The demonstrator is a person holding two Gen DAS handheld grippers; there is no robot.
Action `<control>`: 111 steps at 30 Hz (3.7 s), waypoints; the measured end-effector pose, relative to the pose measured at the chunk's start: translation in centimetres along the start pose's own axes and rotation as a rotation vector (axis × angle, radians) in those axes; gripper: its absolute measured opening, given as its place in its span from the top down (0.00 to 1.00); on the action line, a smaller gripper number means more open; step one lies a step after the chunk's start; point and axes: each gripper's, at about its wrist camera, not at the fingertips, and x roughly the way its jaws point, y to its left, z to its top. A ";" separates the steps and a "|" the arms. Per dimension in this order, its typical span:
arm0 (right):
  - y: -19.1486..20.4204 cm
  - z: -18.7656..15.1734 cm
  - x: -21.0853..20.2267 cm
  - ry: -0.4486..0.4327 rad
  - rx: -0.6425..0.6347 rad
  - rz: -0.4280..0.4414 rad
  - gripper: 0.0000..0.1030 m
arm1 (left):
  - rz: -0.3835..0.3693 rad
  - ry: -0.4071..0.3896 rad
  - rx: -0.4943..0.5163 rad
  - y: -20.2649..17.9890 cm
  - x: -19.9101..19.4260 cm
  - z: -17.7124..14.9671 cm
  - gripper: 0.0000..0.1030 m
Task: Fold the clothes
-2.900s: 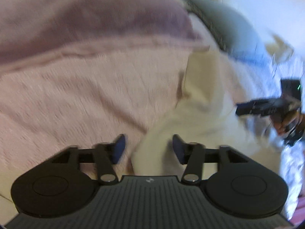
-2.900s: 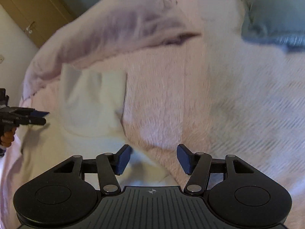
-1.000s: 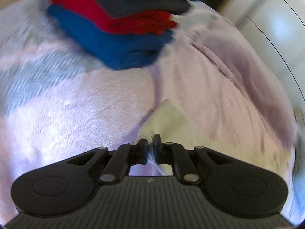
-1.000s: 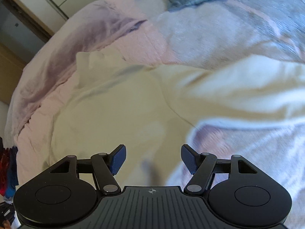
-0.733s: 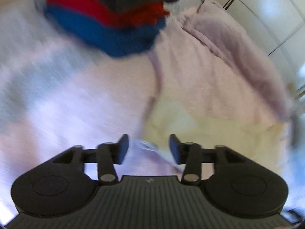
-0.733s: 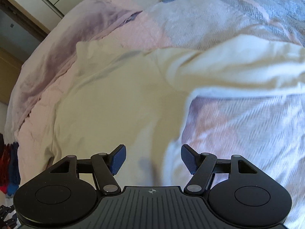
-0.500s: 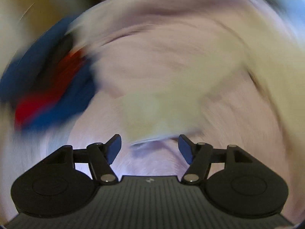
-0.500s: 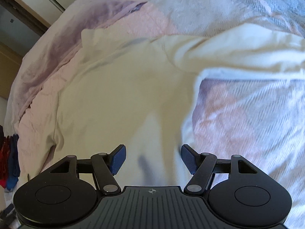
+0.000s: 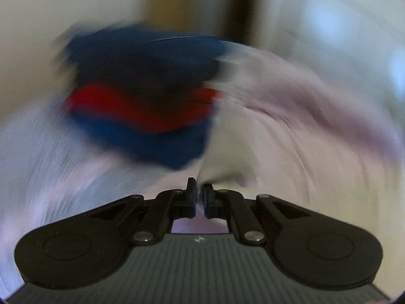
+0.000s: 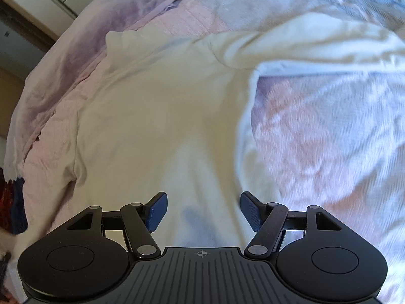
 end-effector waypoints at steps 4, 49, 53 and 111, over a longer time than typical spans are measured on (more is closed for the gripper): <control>-0.9 -1.3 -1.2 -0.011 0.000 -0.018 0.35 | 0.121 0.085 -0.128 3.8 2.8 -1.0 0.81; -19.3 -16.5 -11.1 0.098 0.684 0.102 0.79 | -0.410 0.805 0.305 -8.0 -8.0 -17.9 0.91; -14.9 -13.8 -14.0 -0.038 0.282 -0.100 0.70 | -0.436 0.739 0.383 -9.4 -9.5 -16.0 0.91; -28.0 17.8 -10.4 -0.267 0.077 -0.264 0.56 | -0.408 0.614 0.435 -33.8 -3.8 -20.9 0.80</control>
